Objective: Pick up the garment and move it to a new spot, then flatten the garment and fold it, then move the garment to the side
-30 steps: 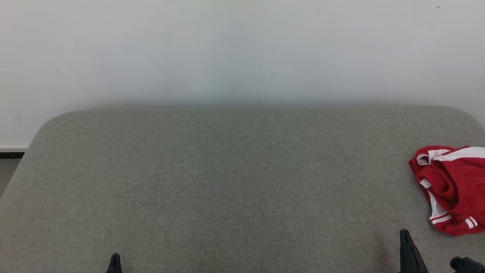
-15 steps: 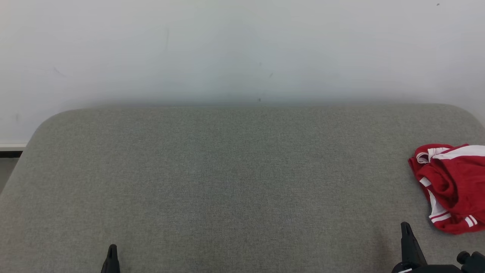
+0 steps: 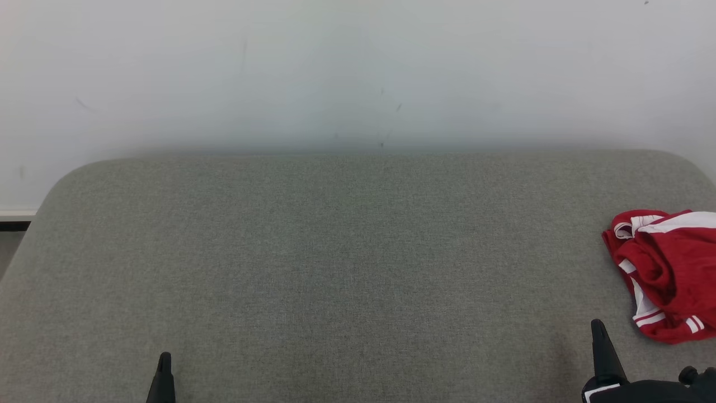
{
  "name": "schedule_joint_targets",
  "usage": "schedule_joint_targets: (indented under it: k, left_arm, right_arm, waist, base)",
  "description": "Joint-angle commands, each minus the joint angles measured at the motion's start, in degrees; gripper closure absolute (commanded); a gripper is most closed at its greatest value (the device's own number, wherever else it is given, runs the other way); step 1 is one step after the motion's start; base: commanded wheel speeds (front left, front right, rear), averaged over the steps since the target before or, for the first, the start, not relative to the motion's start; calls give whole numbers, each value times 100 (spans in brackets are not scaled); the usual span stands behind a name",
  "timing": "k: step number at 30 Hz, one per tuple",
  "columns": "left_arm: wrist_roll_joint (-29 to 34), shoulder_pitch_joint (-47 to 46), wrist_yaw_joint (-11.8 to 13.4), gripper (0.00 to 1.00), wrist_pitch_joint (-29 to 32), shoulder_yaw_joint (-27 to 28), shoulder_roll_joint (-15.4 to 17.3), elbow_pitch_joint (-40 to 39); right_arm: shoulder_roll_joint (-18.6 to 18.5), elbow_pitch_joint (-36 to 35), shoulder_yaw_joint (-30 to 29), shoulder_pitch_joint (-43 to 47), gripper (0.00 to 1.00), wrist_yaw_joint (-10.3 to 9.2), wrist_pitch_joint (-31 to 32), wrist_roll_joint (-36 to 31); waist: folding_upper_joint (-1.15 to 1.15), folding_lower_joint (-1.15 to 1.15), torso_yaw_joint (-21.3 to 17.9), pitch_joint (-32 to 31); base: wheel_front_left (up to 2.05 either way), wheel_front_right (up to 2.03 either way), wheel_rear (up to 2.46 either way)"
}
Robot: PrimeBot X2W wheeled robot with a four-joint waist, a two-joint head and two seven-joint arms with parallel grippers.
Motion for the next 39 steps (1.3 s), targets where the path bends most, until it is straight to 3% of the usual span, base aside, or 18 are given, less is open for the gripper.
schedule_joint_targets:
  k: [1,39]
  left_arm:
    - [-206,-158,-28,100,57,34,20,-82]
    - [-2266,-447,-47,100,593,137,25,-166]
  right_arm:
    - [-14,-66,-20,-138,100,2,52,226]
    - [-19,-73,-72,-441,100,3,575,2348]
  waist:
    - [-1,-1,-3,6]
    - [-1,-1,-55,111]
  base:
    - [0,0,0]
    - [0,0,0]
